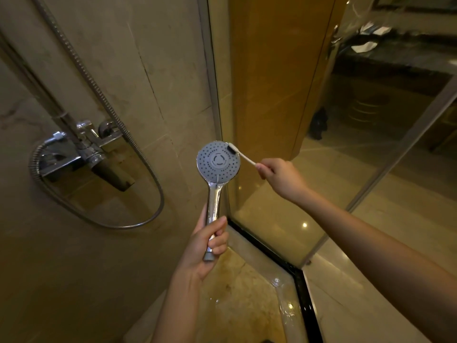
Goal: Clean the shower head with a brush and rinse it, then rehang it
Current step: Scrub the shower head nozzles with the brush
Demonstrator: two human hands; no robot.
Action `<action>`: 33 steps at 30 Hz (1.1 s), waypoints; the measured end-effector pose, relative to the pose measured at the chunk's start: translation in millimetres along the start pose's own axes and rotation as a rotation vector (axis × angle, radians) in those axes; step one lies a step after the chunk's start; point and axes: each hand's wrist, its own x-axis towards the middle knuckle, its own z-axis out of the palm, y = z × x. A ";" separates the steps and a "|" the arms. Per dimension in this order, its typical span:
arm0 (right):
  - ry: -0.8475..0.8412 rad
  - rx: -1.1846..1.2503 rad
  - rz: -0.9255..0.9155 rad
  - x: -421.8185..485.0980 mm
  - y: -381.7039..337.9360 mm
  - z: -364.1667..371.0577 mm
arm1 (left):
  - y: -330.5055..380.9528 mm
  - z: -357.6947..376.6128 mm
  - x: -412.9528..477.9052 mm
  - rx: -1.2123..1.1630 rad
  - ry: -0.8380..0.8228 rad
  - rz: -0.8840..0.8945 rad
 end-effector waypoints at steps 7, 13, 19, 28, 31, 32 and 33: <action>0.030 -0.021 0.018 2.6 2.0 0.9 | -3.4 3.3 5.1 0.004 -0.030 -0.039; 0.020 -0.079 0.014 0.7 3.8 1.6 | -3.9 -0.5 6.1 -0.008 -0.036 -0.038; -0.008 -0.202 -0.023 -4.6 1.9 9.5 | -0.6 -1.2 11.6 -0.004 -0.016 -0.045; 0.070 -0.193 0.025 1.8 7.7 6.9 | -3.2 -4.3 9.7 0.035 -0.031 -0.044; 0.070 -0.176 0.024 2.4 8.6 10.2 | -3.4 -4.5 8.8 0.074 -0.003 -0.039; 0.041 -0.206 -0.002 -1.7 4.5 13.8 | -3.4 -4.6 8.8 0.076 0.003 -0.039; 0.020 -0.226 -0.034 -5.3 2.1 17.2 | -3.1 -4.8 9.0 0.076 0.002 -0.039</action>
